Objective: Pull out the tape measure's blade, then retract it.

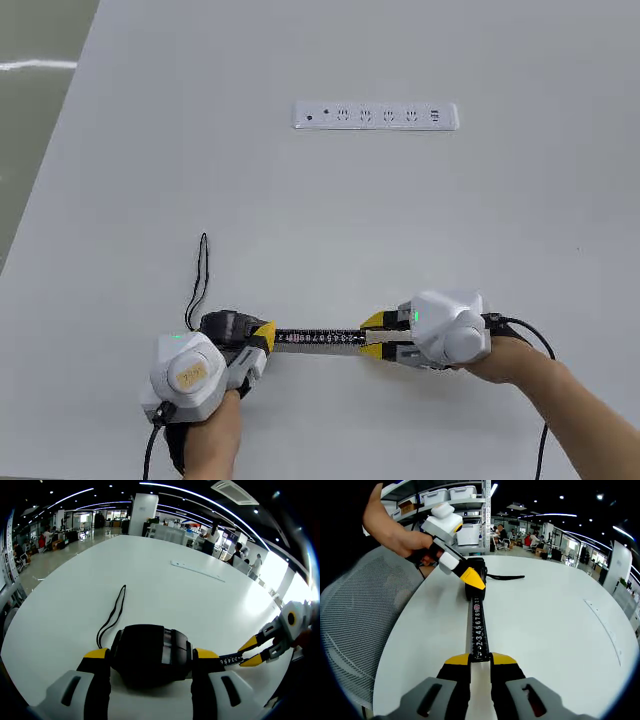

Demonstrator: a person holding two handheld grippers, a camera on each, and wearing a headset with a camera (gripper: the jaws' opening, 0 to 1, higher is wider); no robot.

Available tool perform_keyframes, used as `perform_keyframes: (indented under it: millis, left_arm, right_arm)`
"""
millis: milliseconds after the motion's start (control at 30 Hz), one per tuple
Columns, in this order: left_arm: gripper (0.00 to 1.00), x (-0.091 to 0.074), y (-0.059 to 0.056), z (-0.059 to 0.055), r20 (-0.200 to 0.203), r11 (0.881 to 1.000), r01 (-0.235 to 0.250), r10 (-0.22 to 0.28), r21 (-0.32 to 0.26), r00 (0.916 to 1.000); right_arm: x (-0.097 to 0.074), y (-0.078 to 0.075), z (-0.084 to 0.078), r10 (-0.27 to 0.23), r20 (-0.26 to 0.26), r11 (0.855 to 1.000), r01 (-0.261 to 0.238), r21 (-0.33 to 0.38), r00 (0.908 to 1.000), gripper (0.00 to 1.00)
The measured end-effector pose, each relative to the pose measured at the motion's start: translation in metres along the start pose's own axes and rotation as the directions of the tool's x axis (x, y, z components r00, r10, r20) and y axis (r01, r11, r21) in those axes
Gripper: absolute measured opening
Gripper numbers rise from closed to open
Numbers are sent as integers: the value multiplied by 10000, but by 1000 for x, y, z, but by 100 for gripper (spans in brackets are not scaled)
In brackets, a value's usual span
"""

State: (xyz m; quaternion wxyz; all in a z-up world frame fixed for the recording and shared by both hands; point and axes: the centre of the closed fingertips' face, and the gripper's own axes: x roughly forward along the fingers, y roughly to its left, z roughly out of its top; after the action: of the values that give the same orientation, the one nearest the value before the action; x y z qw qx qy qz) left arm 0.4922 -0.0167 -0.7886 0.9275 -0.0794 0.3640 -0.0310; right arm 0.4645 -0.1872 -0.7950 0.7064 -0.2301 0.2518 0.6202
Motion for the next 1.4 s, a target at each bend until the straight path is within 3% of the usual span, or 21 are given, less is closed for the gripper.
perform_keyframes:
  millis: [1400]
  left_arm:
    - [62,-1,1,1,-75,9999,31,-32,-147,10000]
  right_arm:
    - [15,1,13,127,126,9999,-128,116,9998,12]
